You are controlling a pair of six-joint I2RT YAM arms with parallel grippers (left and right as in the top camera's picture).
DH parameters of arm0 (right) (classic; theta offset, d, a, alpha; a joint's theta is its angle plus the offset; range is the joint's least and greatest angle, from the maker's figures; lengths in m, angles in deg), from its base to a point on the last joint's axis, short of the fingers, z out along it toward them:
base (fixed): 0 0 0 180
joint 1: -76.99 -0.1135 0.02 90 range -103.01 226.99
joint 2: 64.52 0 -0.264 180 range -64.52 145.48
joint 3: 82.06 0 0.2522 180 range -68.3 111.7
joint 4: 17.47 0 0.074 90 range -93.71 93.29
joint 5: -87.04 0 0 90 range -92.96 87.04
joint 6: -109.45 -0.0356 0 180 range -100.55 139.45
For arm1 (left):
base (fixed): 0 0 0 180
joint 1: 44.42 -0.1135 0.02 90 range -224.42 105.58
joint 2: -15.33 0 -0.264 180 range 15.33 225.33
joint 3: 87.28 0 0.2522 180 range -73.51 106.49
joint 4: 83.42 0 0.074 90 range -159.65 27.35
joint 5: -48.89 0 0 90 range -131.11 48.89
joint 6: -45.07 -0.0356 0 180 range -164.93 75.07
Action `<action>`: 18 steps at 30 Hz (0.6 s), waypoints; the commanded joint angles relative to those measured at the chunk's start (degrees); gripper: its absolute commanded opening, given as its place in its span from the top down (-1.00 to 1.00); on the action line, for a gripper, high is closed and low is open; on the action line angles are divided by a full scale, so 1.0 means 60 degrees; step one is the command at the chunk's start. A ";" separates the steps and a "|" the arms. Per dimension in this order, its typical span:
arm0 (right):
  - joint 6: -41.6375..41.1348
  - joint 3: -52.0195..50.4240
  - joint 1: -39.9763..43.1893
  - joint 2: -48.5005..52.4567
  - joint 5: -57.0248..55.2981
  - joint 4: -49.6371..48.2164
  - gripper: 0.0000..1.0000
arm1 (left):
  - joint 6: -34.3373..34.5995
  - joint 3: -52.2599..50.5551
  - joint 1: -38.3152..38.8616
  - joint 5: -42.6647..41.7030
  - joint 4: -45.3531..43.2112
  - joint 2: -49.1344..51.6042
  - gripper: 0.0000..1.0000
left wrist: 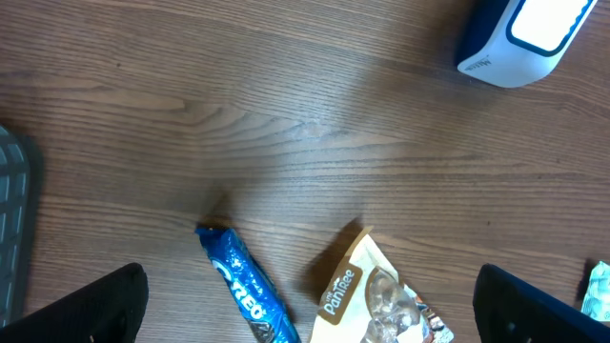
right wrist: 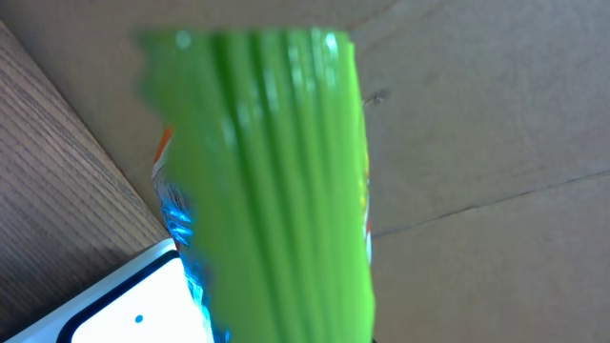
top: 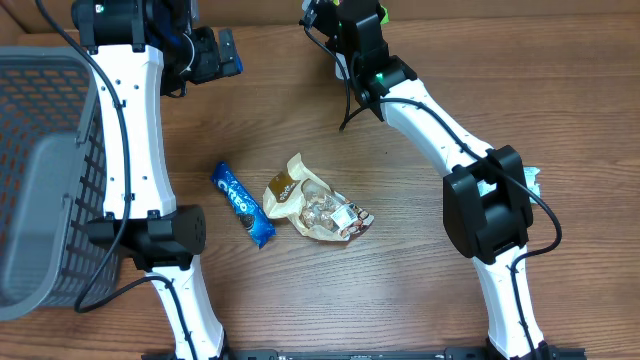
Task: Scan the item barcode
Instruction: 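Carry the green packet right and release it beside the mint packet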
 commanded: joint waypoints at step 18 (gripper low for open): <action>-0.8051 0.0310 0.0022 -0.5869 0.2754 0.8961 0.92 | 0.0131 0.0186 0.0036 0.0029 0.0018 0.0007 -1.00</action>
